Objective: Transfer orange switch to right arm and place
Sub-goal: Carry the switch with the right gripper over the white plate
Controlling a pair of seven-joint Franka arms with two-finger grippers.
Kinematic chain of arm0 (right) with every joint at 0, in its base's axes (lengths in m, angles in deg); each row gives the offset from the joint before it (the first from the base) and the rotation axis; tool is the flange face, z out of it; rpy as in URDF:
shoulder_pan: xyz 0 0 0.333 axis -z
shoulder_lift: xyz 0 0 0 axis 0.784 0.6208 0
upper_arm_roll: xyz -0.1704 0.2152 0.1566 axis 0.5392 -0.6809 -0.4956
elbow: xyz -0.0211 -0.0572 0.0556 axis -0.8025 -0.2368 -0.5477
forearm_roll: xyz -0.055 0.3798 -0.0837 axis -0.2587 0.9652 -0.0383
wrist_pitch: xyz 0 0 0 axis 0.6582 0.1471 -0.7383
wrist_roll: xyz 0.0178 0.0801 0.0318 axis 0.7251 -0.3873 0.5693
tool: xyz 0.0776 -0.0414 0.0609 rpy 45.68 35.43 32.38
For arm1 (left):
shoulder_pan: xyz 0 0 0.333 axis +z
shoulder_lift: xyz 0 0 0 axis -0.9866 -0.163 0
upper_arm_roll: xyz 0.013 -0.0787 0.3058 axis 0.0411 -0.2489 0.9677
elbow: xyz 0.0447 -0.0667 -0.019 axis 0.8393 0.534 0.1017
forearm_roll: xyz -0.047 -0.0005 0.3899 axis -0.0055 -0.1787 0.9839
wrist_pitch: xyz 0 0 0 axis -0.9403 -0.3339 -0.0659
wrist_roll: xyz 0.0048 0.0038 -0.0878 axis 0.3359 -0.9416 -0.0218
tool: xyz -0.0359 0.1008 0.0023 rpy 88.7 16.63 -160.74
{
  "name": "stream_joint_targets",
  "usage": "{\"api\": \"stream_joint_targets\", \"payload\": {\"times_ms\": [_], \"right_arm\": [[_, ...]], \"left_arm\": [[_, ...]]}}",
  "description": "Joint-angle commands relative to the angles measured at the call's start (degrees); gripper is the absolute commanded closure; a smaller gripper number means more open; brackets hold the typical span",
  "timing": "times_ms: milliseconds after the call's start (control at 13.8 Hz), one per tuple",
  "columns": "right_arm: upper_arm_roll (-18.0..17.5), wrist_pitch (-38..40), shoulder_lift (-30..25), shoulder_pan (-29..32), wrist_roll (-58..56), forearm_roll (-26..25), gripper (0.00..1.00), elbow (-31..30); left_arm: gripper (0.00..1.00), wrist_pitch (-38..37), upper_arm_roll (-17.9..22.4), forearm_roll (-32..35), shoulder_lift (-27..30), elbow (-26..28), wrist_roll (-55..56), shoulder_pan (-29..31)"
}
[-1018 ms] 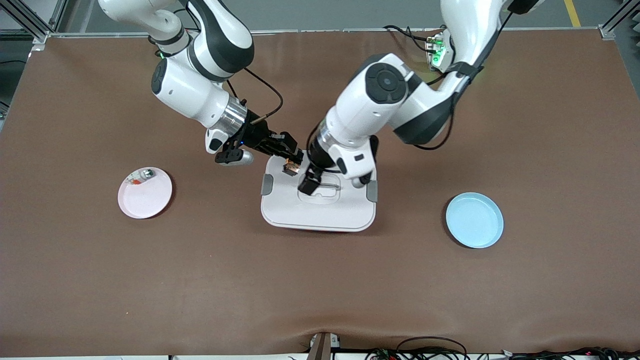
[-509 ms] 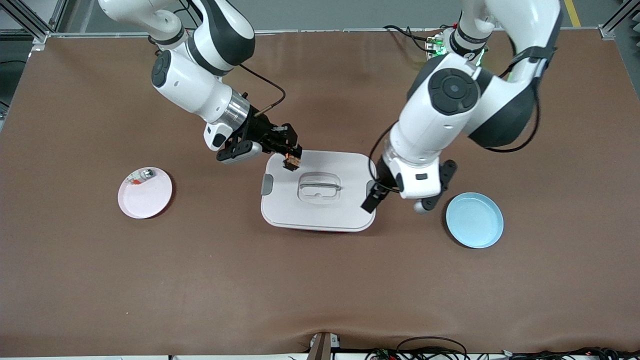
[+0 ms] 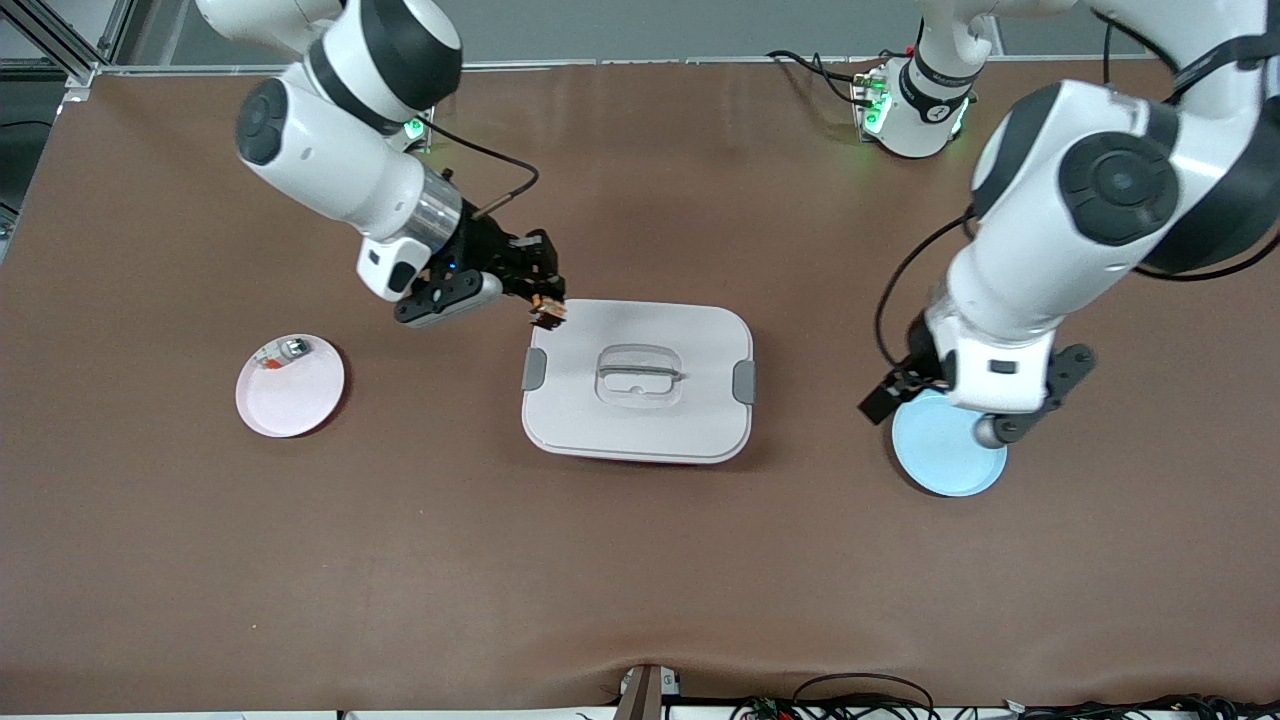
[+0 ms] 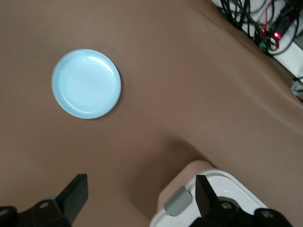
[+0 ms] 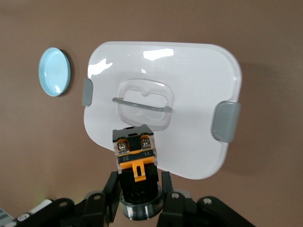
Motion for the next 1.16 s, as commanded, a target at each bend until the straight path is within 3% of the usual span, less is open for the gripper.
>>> {"api": "stream_joint_targets", "payload": {"times_ms": [0, 218, 509, 800, 1091], "right_arm": [[-0.6, 10.3, 0.2, 3.5, -0.3, -5.0, 1.00, 7.1], [-0.6, 22.1, 0.2, 6.2, -2.6, -10.0, 1.00, 14.0], [-0.5, 33.6, 0.2, 9.7, -14.1, -14.6, 1.00, 20.7], [-0.5, 39.0, -0.1, 13.0, -32.7, -21.3, 1.00, 23.0], [-0.5, 38.5, -0.8, 15.3, -52.2, -31.4, 1.00, 22.9]], "left_arm": [[0.00, -3.1, -0.1, 3.3, 3.6, 1.8, -4.7, 1.7], [0.00, -3.8, -0.1, 3.2, 5.2, 1.8, -16.6, 6.0], [0.00, -5.4, -0.3, 2.5, 7.1, 1.7, -30.7, 11.7], [0.00, -8.7, -0.3, 2.3, 8.8, 1.7, -35.7, 13.7], [0.00, -10.5, -0.7, 0.1, 10.6, 1.9, -43.9, 17.5]]}}
